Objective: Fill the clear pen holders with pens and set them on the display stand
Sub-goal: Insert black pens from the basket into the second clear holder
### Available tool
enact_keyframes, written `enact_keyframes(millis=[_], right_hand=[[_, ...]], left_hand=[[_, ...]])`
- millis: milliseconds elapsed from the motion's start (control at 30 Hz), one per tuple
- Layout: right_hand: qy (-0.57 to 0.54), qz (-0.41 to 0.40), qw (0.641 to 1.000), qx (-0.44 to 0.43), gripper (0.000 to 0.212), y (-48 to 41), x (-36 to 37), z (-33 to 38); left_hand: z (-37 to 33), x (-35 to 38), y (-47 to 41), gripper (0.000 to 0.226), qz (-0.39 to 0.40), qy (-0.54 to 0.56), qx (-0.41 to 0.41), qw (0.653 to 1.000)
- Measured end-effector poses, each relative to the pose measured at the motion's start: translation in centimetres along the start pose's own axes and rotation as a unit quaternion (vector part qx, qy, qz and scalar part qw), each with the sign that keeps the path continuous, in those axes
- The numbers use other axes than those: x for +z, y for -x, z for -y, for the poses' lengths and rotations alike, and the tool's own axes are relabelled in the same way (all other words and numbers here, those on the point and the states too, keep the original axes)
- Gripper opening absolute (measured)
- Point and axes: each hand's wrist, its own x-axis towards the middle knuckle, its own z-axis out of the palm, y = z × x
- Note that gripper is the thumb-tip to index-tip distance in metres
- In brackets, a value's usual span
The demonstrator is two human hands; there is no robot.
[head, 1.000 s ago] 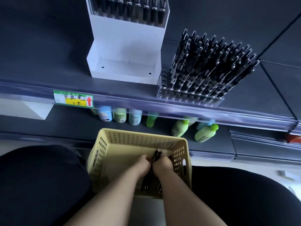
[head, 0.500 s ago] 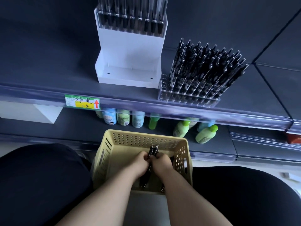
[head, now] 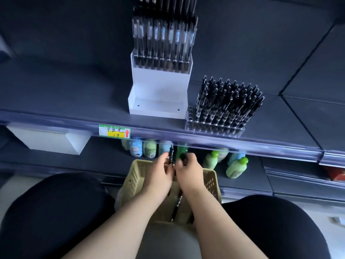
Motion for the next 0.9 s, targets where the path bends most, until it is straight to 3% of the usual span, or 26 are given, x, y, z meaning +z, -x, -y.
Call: enact_keyframes(millis=[133, 300, 400, 567, 900], right_hand=[[0.011, -0.017, 0.99, -0.14, 0.016, -0.7, -2.2, 3.7], [0.028, -0.061, 0.963, -0.263, 0.008, -2.7, -6.7, 9.0], [-0.009, -0.083, 0.955, -0.283, 0.016, -4.2, -9.7, 11.7], [-0.022, -0.125, 0.94, -0.317, 0.008, -7.6, -12.2, 14.6], [0.041, -0.129, 0.945, -0.298, 0.009, -11.5, -13.3, 14.8]], left_hand=[[-3.4, -3.1, -1.1, 0.038, -0.053, 0.012, 0.045, 0.998], [-7.7, -6.1, -3.8, 0.024, -0.056, 0.093, 0.079, 0.991], [-9.6, -7.1, -6.1, 0.018, -0.058, 0.129, 0.108, 0.984], [-11.8, -7.1, -10.6, 0.013, -0.056, 0.187, 0.13, 0.972], [-12.0, -5.9, -12.6, 0.01, -0.051, 0.304, 0.106, 0.945]])
